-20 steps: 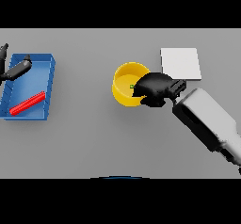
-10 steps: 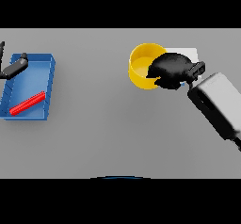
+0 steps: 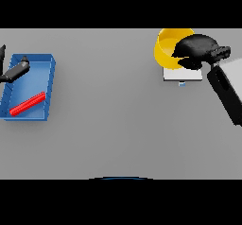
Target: Pick up the red beaker and tilt it to pour out 1 green nut into yellow bowl. Pick up the yellow bowl and place it on the metallic measuring scale.
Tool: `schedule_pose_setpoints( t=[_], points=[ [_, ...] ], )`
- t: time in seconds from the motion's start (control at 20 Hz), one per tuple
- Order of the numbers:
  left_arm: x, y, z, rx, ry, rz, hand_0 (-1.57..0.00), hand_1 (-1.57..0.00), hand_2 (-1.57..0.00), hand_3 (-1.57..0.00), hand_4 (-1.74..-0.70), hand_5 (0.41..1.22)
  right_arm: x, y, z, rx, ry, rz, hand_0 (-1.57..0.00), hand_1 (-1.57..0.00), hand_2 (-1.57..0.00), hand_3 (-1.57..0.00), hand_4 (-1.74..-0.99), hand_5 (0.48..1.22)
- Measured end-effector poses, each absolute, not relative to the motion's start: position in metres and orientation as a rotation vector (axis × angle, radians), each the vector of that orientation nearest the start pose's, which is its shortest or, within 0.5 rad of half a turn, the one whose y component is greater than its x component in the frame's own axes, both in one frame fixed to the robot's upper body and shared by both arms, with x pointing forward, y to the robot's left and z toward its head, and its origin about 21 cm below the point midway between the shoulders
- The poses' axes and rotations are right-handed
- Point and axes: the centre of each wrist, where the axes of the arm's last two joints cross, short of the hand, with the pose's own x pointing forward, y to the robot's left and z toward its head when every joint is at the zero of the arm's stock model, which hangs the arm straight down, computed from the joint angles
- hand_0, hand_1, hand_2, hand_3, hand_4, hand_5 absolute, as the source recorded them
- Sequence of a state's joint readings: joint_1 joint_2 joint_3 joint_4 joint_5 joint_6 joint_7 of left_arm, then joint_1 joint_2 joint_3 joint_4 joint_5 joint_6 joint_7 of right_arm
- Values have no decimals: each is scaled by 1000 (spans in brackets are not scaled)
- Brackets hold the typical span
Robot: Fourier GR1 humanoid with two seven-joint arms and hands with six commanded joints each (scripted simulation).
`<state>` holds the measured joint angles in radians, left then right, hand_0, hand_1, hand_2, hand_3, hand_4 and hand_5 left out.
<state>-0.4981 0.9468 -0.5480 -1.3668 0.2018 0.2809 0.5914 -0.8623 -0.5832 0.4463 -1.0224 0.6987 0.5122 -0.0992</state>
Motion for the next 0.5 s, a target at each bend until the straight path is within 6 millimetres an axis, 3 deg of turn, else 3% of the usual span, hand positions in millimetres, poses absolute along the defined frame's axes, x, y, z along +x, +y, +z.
schedule_pose_setpoints(
  t=[0.25,0.5],
  points=[
    [333,328,130,766,-1056,-512,1,1,1,1,-819,763,429,-260,137,-676,-1113,1669,-1571,-1571,-1571,-1227,-1722,1221],
    [334,327,130,775,-1043,-514,1,1,1,1,-807,749,436,-271,116,-682,-1097,1634,-1571,-1568,-1571,-1410,-1724,1221]
  ],
)
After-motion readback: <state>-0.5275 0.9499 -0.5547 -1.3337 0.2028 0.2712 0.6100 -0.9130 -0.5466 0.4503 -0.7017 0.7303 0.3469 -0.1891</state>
